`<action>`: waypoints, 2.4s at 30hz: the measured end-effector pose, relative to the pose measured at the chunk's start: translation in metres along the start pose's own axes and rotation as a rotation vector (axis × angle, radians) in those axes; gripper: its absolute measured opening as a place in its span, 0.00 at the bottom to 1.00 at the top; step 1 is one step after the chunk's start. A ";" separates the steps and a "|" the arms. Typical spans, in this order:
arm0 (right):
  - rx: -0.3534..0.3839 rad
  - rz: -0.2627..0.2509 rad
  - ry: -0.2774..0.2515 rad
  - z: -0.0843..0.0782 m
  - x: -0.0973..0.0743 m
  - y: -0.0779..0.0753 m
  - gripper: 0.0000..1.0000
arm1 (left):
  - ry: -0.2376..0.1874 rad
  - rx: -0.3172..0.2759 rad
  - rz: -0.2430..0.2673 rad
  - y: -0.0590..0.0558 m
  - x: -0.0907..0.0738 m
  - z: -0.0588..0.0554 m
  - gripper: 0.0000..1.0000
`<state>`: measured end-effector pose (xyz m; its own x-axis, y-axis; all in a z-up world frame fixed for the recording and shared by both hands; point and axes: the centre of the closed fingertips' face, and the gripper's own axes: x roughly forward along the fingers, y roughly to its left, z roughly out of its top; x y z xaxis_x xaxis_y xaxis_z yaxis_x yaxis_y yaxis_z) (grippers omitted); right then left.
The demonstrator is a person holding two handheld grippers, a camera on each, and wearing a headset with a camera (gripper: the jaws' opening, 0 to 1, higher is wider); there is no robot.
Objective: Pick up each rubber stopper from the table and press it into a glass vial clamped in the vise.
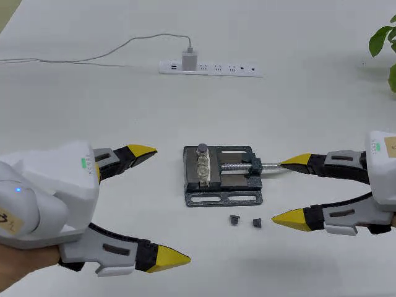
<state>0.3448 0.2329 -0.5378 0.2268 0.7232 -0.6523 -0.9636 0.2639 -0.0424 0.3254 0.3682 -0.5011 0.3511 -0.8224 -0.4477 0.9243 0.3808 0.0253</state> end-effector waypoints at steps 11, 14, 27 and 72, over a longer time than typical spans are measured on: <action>-0.060 0.020 0.051 -0.023 0.012 0.005 0.35 | 0.005 -0.003 0.002 -0.002 -0.002 0.000 0.95; -0.061 0.028 0.059 -0.030 0.018 0.005 0.33 | 0.009 -0.003 0.005 -0.002 -0.002 0.000 0.95; -0.115 0.069 0.107 -0.043 0.043 0.008 0.16 | 0.010 -0.009 0.006 -0.004 -0.001 0.000 0.94; -0.207 0.155 0.209 -0.064 0.092 0.012 0.00 | -0.001 -0.045 0.005 0.001 0.002 -0.001 0.92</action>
<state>0.3446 0.2617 -0.6468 0.0616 0.5921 -0.8035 -0.9975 0.0096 -0.0695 0.3272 0.3672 -0.5031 0.3563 -0.8207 -0.4466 0.9147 0.4040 -0.0127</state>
